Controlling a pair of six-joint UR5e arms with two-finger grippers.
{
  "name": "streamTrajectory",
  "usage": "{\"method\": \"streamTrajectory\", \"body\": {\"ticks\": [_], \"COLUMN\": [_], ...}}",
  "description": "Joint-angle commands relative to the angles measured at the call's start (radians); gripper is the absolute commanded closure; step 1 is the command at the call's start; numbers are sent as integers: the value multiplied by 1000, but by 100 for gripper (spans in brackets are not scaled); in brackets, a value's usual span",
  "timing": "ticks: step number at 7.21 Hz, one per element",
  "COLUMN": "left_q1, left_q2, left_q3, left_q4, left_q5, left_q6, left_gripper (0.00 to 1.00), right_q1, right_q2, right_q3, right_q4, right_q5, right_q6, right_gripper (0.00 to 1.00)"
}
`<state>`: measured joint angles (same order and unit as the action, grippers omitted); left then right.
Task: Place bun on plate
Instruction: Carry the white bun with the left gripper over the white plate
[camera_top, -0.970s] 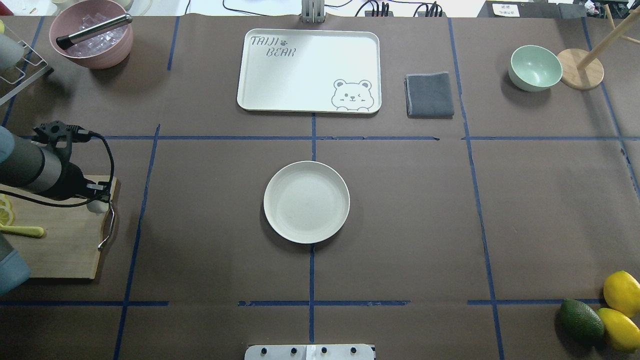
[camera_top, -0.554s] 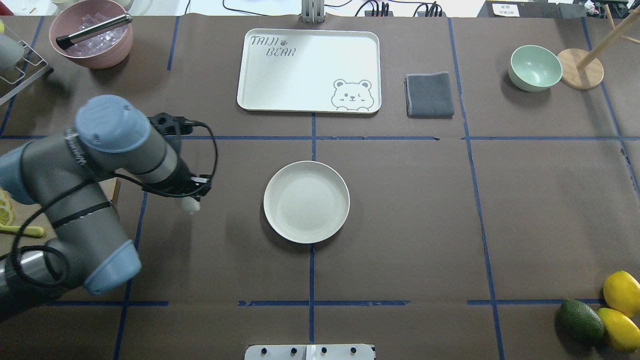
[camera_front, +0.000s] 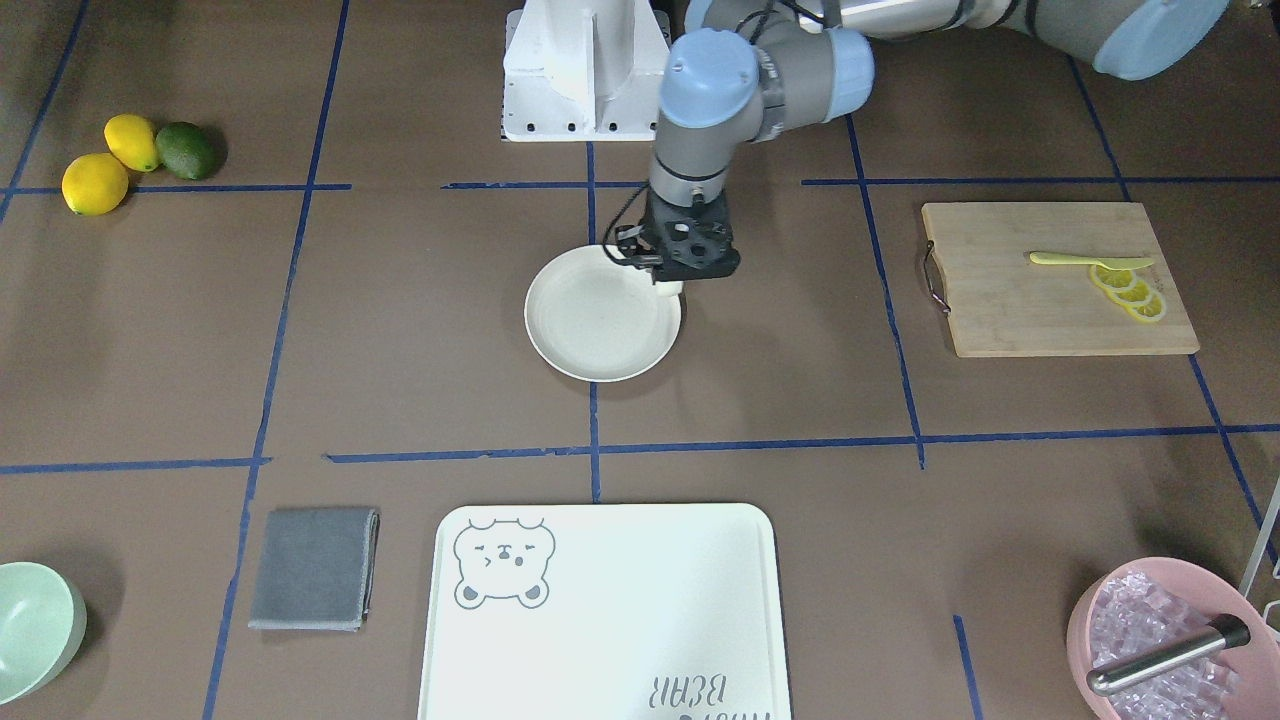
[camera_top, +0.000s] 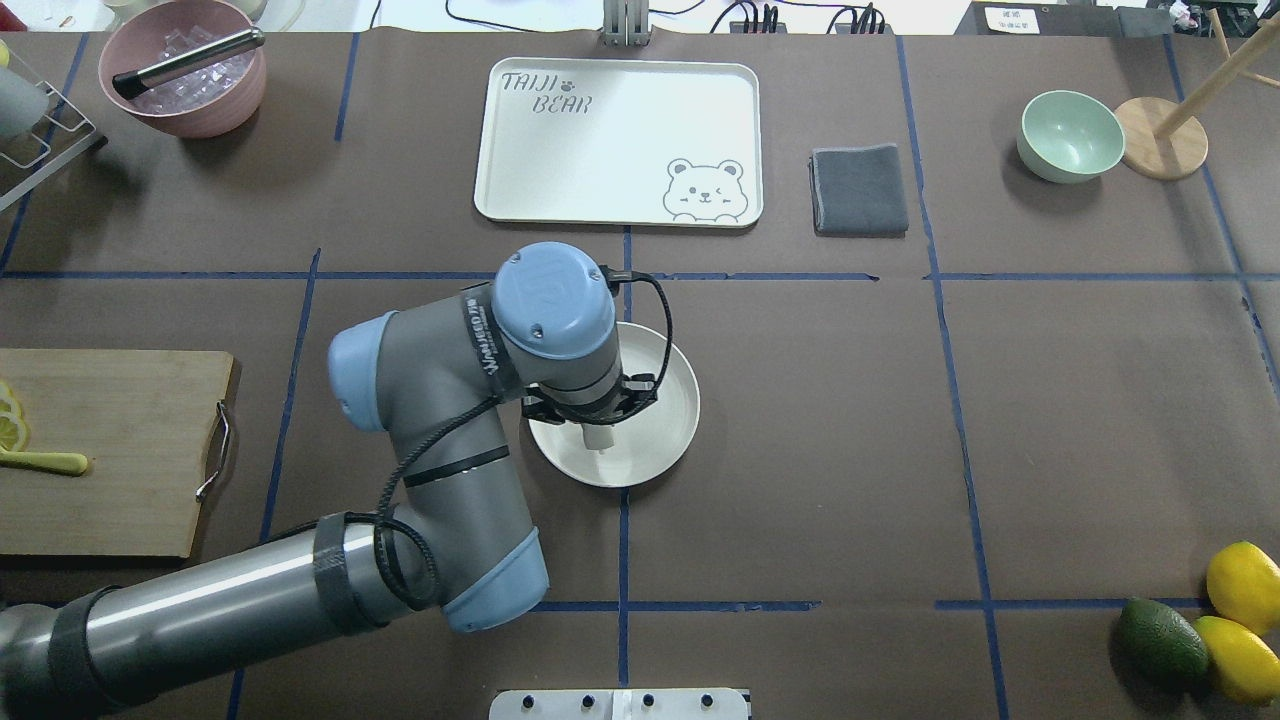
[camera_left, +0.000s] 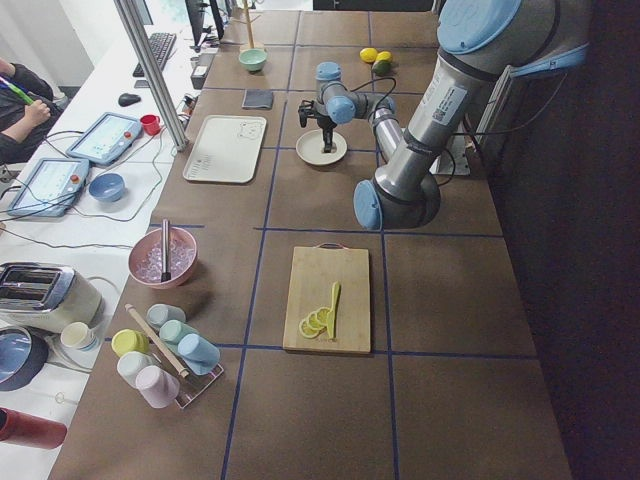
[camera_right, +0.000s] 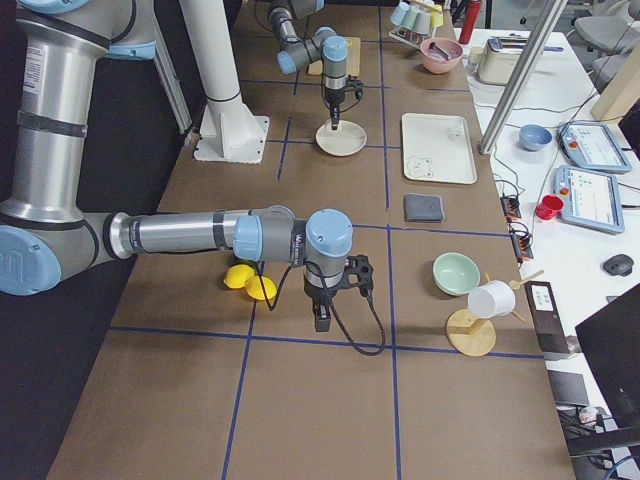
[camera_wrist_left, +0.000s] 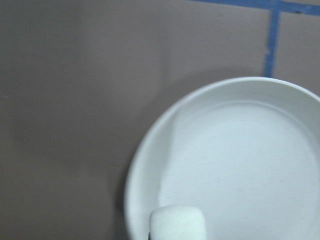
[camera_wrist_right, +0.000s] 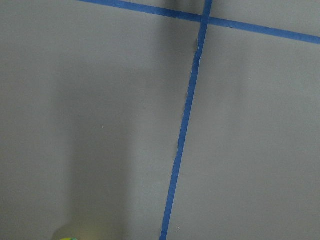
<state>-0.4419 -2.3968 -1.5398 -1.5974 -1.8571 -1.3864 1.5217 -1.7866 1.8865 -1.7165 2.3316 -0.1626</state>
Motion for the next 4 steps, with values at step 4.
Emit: {"method": "streamTrajectory", "body": {"ticks": [4], "left_q1": [6], "left_q2": [-30], "left_q3": [96], "left_q4": [-124], "left_q5": [84], "left_q6": [4], "left_gripper": [0], "right_q1": [0], "right_q2": [6], "right_q3": [-3], "right_q4": [0], "right_q5": [0], "right_q6": [0], "right_gripper": [0]}}
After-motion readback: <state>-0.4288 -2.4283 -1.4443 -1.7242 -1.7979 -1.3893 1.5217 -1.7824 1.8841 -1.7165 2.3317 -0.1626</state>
